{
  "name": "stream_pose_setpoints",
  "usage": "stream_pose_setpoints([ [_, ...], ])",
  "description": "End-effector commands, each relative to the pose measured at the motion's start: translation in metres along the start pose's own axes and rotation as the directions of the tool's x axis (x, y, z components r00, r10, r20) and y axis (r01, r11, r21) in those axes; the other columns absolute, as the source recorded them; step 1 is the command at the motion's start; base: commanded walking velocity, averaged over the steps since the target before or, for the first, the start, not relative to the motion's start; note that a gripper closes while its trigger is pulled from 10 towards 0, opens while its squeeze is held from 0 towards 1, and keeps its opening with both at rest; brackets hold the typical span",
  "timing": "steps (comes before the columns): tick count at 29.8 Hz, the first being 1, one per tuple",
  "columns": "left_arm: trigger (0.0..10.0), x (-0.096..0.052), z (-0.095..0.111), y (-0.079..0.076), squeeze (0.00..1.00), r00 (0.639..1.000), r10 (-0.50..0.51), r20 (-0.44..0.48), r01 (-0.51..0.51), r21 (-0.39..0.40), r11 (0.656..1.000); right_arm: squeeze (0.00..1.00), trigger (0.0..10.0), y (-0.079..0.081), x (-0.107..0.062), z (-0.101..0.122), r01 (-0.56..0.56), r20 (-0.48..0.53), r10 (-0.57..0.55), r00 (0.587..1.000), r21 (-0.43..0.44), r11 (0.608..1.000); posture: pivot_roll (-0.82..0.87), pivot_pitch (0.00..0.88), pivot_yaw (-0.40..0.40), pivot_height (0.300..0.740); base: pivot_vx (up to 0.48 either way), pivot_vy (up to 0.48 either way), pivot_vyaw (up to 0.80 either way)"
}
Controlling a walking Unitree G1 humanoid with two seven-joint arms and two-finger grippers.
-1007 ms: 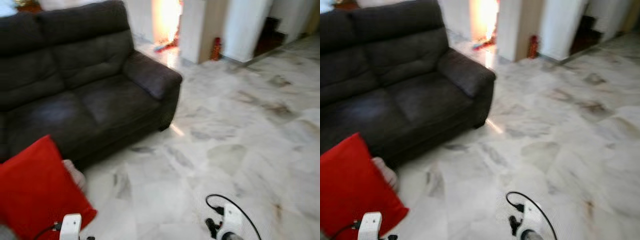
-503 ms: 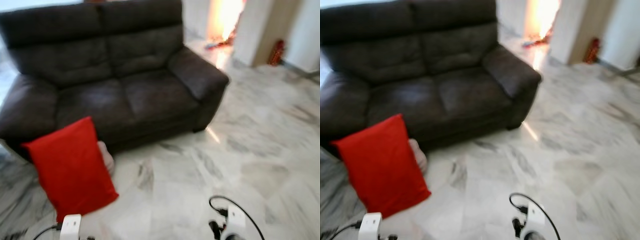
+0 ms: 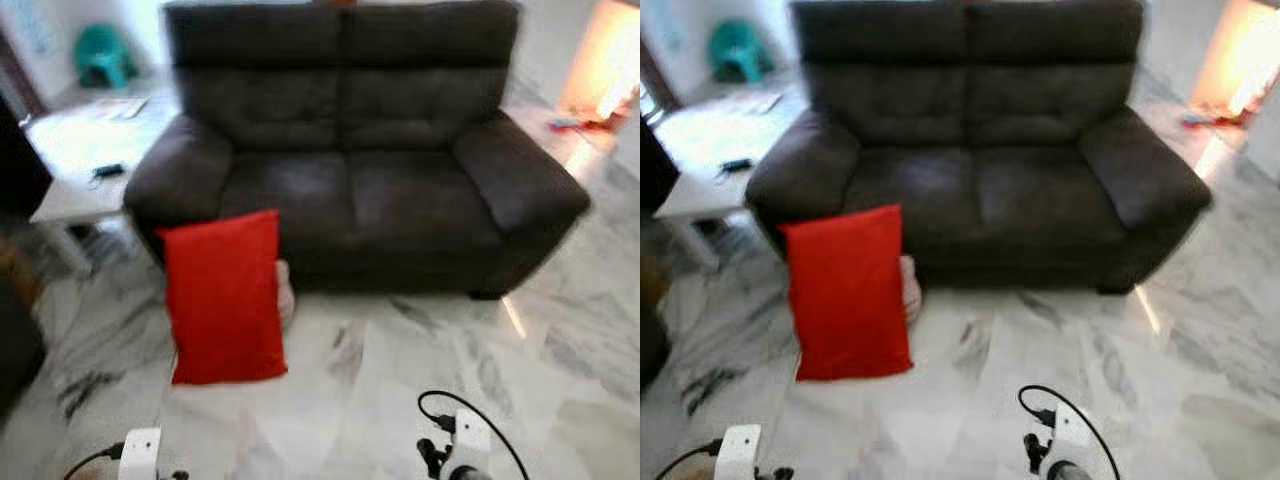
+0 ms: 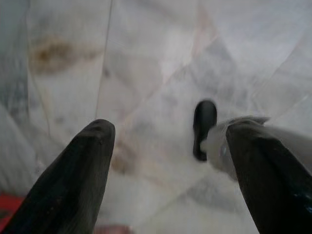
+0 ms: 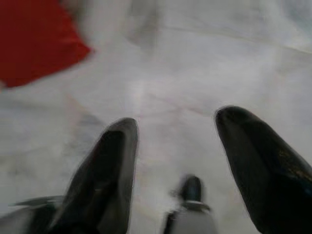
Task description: Move the pillow to the sofa from floor
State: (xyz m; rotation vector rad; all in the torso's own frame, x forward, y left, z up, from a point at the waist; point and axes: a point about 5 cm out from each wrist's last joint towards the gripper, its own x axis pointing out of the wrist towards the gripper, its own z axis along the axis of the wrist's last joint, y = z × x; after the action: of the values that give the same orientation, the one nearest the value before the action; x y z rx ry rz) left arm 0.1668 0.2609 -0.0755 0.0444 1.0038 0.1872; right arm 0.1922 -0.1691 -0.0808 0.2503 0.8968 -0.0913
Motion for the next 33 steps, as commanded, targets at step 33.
stream_pose_setpoints([
  [33, 10.0, 0.0006, 0.0022, -0.0012, 0.0, 1.0, 0.0, -0.002, 0.0, 0.007, 1.0, 0.0, 10.0, -0.0064, -0.0009, 0.0008, 0.013, 0.001, -0.013, 1.0, 0.021, 1.0, -0.04, 0.0, -0.027, 0.74, 0.0, 0.0, 0.31],
])
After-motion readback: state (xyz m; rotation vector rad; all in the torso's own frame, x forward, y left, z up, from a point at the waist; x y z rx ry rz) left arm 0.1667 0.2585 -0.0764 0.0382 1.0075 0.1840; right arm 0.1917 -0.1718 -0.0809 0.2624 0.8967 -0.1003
